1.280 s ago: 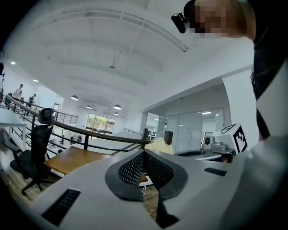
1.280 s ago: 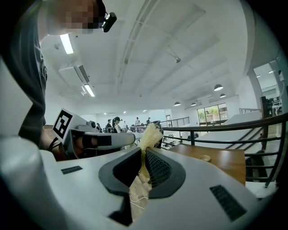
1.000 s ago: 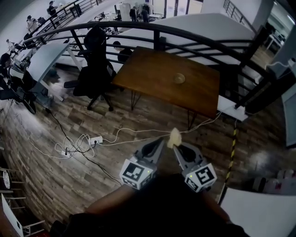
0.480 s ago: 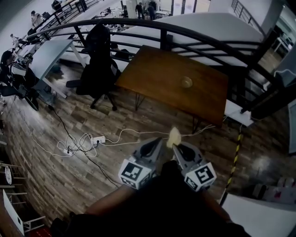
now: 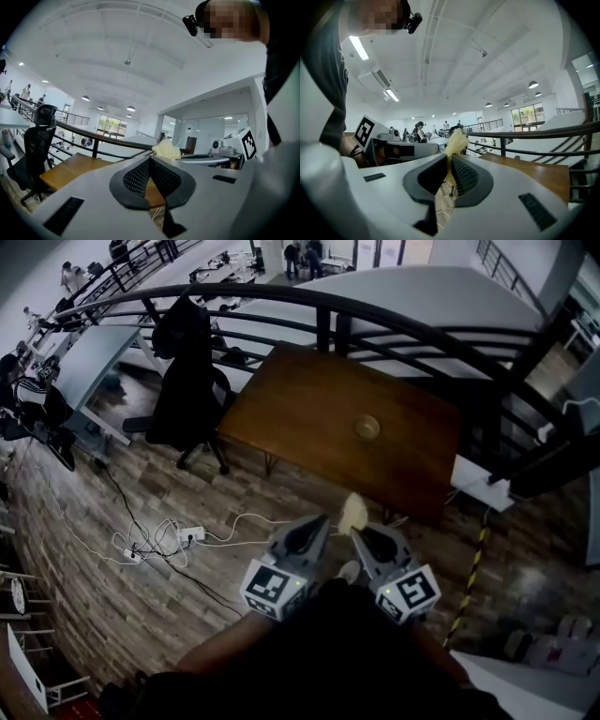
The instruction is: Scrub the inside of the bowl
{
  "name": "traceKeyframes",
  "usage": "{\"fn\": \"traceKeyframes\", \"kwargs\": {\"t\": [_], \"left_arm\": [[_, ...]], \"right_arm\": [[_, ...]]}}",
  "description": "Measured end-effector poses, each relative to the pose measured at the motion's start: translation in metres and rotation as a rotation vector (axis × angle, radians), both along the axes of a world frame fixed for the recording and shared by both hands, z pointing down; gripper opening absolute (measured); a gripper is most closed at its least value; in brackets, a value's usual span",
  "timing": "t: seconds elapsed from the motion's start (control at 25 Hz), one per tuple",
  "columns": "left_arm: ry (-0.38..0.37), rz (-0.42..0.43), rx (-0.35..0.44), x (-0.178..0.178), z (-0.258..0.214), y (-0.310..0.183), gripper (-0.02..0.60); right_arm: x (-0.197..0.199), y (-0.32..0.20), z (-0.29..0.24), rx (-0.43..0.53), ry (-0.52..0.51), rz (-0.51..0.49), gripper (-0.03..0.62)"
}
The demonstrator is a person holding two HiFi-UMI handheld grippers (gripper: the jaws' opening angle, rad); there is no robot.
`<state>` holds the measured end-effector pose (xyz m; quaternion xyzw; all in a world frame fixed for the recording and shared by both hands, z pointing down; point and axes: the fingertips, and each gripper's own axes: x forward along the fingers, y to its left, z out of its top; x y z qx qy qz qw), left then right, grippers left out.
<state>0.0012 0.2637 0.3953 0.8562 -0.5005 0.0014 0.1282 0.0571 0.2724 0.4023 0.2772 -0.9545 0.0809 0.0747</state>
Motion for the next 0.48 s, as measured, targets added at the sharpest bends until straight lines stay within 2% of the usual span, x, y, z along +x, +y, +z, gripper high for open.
{"fn": "traceKeyframes", "kwargs": {"t": [0.32,0.48], "left_arm": [[-0.01,0.037,0.022,0.077,-0.01,-0.098,-0.002],[-0.019,0.061,0.007,0.102,-0.008,-0.131,-0.002]], "right_arm": [[0.077,-0.095,-0.009,0.026,-0.008,0.027,0.037],[0.104,-0.126,-0.008,0.014,-0.022,0.057,0.037]]}}
